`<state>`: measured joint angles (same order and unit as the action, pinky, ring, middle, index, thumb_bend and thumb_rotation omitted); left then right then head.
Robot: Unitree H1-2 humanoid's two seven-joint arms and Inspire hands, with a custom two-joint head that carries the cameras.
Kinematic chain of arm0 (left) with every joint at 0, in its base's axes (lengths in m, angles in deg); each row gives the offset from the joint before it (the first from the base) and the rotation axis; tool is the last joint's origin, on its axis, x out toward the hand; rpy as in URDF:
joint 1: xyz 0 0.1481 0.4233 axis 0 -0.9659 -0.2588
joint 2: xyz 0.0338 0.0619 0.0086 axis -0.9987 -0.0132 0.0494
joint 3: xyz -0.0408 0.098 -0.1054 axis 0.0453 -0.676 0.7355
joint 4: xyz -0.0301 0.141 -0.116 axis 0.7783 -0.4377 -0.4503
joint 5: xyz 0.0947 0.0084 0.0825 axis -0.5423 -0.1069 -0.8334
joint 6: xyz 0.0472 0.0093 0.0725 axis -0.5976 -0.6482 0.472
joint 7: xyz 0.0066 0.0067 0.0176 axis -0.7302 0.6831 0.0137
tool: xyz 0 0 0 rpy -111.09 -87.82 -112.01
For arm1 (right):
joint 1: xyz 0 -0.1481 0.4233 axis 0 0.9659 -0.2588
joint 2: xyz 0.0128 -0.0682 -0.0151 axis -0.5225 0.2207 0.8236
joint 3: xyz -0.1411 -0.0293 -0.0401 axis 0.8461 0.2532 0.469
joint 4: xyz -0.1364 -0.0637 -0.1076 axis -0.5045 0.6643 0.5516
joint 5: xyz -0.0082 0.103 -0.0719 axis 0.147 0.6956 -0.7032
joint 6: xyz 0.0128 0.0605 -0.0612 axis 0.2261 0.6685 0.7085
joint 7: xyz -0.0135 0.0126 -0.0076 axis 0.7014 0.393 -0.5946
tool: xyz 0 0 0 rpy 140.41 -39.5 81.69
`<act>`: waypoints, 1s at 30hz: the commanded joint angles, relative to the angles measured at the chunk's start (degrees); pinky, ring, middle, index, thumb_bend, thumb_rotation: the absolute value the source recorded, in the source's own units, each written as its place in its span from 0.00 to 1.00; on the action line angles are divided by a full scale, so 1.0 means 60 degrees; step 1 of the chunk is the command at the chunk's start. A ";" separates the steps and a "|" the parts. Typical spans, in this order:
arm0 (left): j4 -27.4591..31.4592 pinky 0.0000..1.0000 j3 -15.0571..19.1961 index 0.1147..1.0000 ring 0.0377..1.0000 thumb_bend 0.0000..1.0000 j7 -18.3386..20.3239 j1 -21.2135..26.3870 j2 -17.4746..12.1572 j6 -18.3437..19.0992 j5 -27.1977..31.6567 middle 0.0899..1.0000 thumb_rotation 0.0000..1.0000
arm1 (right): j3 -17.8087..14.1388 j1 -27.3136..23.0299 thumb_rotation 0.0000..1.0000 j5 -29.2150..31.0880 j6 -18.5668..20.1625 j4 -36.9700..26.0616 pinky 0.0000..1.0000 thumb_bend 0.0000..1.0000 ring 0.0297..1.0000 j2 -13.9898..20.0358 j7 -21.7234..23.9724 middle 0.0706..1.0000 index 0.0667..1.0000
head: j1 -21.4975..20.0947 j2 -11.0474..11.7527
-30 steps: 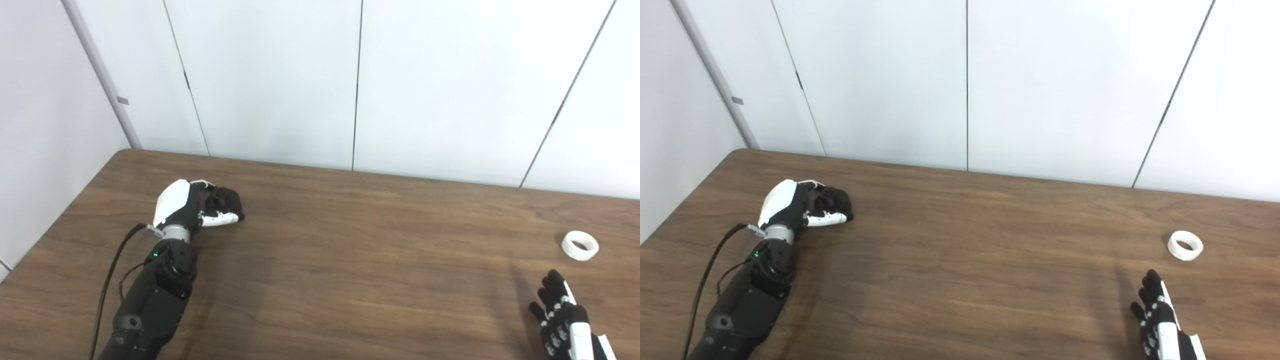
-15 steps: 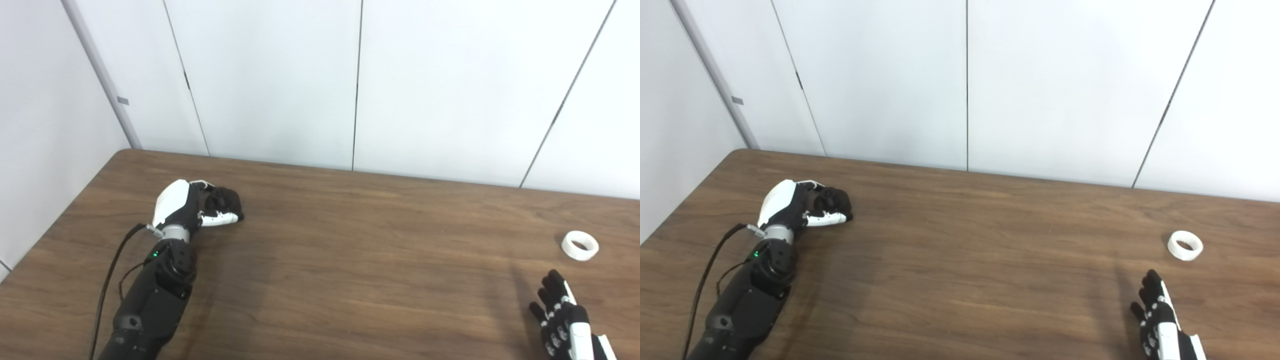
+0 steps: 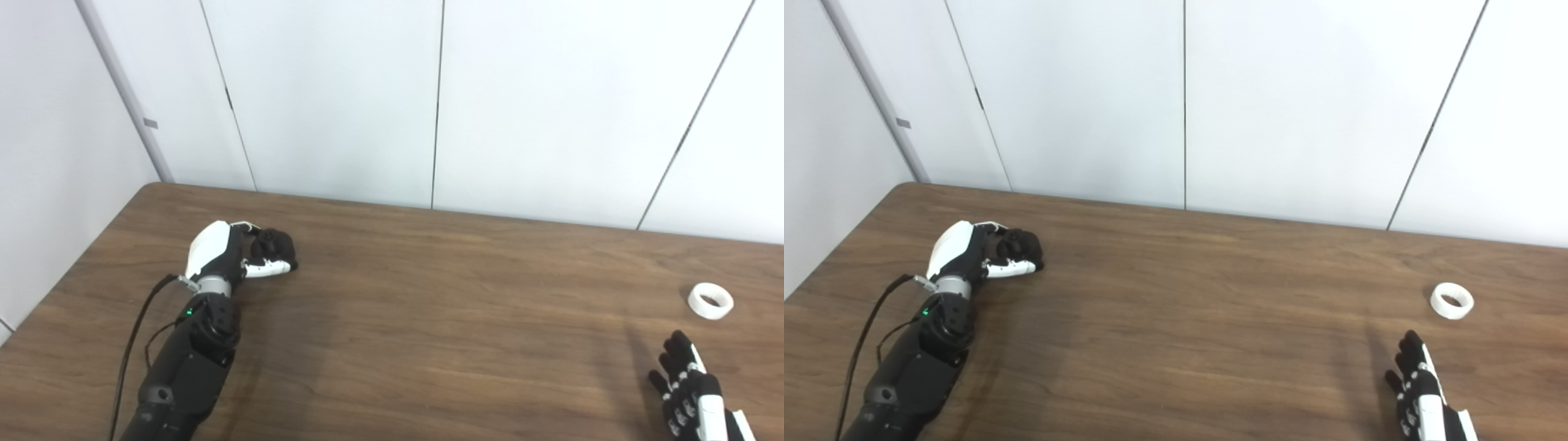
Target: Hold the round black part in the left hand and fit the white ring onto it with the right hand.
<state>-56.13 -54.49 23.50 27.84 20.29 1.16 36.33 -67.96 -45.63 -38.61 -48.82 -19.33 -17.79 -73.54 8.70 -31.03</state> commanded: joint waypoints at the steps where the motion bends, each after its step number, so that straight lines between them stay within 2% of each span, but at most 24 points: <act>1: 0.0516 1.00 0.0190 0.63 0.96 0.84 -0.0346 0.0423 -0.0521 0.0009 -0.0180 0.86 0.22 | 0.0075 0.2098 1.00 -0.0093 0.0009 -0.0579 1.00 0.58 1.00 -0.0114 -0.0087 0.99 0.97 | 0.0005 -0.0011; 4: 0.0484 1.00 0.0176 0.62 0.96 0.84 -0.0341 0.0437 -0.0525 -0.0012 -0.0178 0.86 0.23 | 0.0062 0.2095 1.00 -0.0006 -0.0040 -0.0555 1.00 0.56 1.00 -0.0122 -0.0057 1.00 0.97 | 0.0005 -0.0011; 10: 0.0408 1.00 0.0203 0.54 0.95 0.82 -0.0456 0.0467 -0.0514 -0.0254 -0.0120 0.84 0.21 | 0.0063 0.2100 1.00 -0.0037 -0.0076 -0.0567 1.00 0.56 1.00 -0.0139 -0.0075 1.00 0.97 | 0.0005 -0.0011; 11: 0.0394 1.00 0.0220 0.49 0.95 0.68 -0.0482 0.0469 -0.0504 -0.0293 -0.0100 0.83 0.14 | 0.0065 0.2104 1.00 -0.0068 -0.0077 -0.0570 1.00 0.56 1.00 -0.0130 -0.0079 1.00 0.97 | 0.0005 -0.0011; 12: 0.0384 1.00 0.0231 0.45 0.95 0.60 -0.0493 0.0471 -0.0497 -0.0314 -0.0090 0.83 0.11 | 0.0067 0.2107 1.00 -0.0089 -0.0077 -0.0570 1.00 0.56 1.00 -0.0124 -0.0081 1.00 0.97 | 0.0005 -0.0011; 14: 0.0395 1.00 0.0276 0.43 0.95 0.54 -0.0504 0.0471 -0.0469 -0.0362 -0.0032 0.82 0.07 | 0.0051 0.2101 1.00 -0.0039 -0.0112 -0.0533 1.00 0.56 1.00 -0.0105 -0.0055 1.00 0.97 | 0.0005 -0.0011; 24: 0.0235 1.00 0.0317 0.42 0.92 0.52 -0.0613 0.0512 -0.0421 -0.0655 0.0123 0.79 0.04 | 0.0019 0.2087 1.00 0.0077 -0.0150 -0.0514 1.00 0.55 1.00 -0.0183 -0.0083 0.99 0.97 | -0.0038 -0.0005; 30: 0.0519 1.00 0.0215 0.42 0.92 0.52 -0.0637 0.0357 -0.0417 -0.0769 0.0016 0.78 0.04 | 0.0058 0.2085 1.00 0.0012 -0.0129 -0.0550 1.00 0.57 1.00 -0.0176 -0.0080 0.99 0.98 | -0.0217 -0.0082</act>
<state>-56.14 -53.55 23.39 27.68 20.28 0.11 37.71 -68.06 -45.62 -38.46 -48.75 -19.41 -17.81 -73.54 7.38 -31.46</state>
